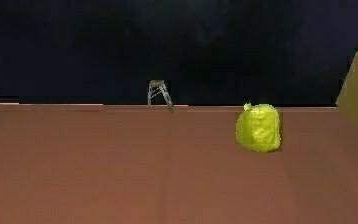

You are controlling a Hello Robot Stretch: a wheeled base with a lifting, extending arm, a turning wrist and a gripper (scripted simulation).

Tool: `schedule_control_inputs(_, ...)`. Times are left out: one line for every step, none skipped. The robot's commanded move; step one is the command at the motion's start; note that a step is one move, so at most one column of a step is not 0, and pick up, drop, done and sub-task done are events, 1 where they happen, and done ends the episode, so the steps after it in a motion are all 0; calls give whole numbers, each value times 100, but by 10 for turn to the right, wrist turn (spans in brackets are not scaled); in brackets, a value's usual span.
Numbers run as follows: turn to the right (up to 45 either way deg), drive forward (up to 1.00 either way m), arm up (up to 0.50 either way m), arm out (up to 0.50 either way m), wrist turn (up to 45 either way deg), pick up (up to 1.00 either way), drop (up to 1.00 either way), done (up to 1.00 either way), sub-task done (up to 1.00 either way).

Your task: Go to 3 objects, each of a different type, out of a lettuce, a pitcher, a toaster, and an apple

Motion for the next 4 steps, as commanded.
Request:
schedule_control_inputs(450,0,0,0,0,0,0,0,0)
schedule_control_inputs(90,0,0,0,0,0,0,0,0)
schedule_control_inputs(0,60,0,0,0,0,0,0,0)
schedule_control_inputs(450,0,0,0,0,0,0,0,0)
